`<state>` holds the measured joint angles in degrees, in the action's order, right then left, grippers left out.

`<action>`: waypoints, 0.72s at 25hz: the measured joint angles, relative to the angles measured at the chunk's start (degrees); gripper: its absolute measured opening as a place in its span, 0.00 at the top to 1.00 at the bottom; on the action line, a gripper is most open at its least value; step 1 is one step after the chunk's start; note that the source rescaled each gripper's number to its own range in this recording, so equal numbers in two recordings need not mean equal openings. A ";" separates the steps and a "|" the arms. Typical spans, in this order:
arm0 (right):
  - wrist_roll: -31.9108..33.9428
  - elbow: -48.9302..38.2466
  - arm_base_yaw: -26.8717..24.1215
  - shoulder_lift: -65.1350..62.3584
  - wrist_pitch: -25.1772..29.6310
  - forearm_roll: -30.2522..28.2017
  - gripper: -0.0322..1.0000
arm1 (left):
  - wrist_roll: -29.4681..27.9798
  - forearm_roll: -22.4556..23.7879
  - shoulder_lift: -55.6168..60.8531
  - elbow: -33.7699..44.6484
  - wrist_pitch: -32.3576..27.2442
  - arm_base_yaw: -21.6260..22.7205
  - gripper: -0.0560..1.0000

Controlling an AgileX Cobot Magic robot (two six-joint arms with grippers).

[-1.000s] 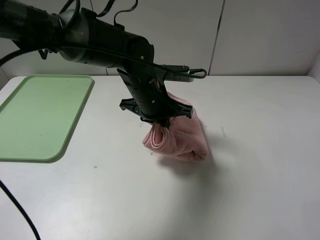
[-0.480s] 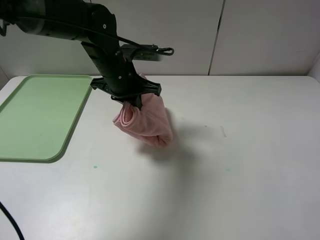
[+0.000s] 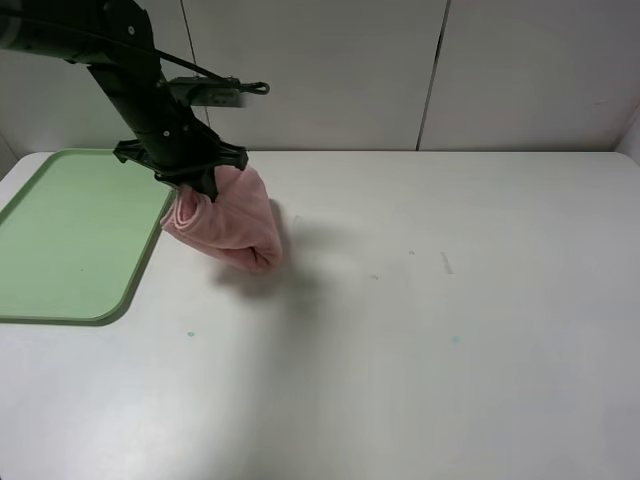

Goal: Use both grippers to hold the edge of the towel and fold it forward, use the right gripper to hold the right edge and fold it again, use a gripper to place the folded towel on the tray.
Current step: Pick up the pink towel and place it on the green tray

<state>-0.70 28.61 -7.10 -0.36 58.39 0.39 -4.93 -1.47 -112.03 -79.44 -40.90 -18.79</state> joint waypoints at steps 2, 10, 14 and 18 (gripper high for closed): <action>0.00 0.00 0.00 0.00 0.00 0.00 0.00 | 1.35 0.00 0.00 0.00 -0.64 2.63 0.80; 0.00 0.00 0.00 0.00 0.00 0.00 0.00 | 7.54 -1.85 0.00 0.00 -0.05 12.34 0.80; 0.00 0.00 0.00 0.00 0.00 0.00 0.00 | 9.07 -2.40 0.00 0.00 1.60 16.35 0.80; 0.00 0.00 0.00 0.00 0.00 0.00 0.00 | 10.15 -2.59 -0.06 0.00 2.07 19.45 0.80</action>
<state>-0.70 28.61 -7.10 -0.36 58.39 0.39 5.22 -4.06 -112.09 -79.44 -38.83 0.65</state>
